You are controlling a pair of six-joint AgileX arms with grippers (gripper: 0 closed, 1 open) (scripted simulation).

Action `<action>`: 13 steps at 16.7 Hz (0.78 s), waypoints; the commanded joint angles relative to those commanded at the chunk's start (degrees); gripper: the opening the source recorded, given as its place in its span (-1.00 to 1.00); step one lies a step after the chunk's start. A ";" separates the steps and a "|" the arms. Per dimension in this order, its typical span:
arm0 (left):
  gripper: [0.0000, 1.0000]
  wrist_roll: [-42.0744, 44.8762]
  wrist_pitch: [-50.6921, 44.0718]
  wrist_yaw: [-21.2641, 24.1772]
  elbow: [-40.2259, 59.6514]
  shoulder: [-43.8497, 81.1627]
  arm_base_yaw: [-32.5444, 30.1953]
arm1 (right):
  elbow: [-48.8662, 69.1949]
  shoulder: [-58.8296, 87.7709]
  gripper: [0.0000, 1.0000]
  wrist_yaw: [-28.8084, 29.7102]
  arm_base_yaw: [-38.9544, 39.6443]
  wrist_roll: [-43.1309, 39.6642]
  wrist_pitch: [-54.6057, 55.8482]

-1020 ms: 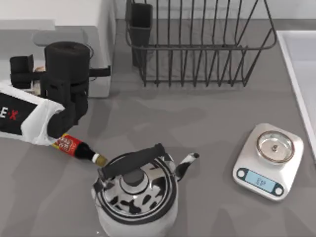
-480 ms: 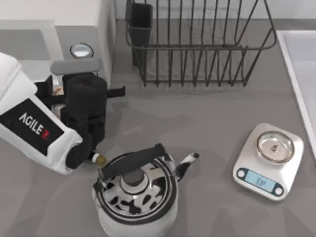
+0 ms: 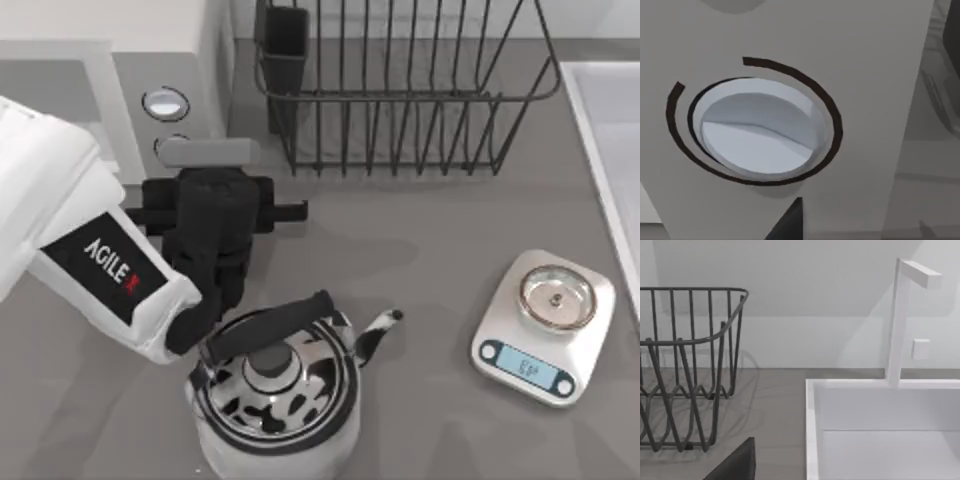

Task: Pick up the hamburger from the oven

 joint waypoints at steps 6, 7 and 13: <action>0.51 0.00 0.00 0.00 0.00 0.00 0.00 | 0.00 0.00 1.00 0.00 0.00 0.00 0.00; 0.66 0.00 0.00 0.00 0.00 0.00 0.00 | 0.00 0.00 1.00 0.00 0.00 0.00 0.00; 1.00 0.00 0.00 0.00 0.00 0.00 0.00 | 0.00 0.00 1.00 0.00 0.00 0.00 0.00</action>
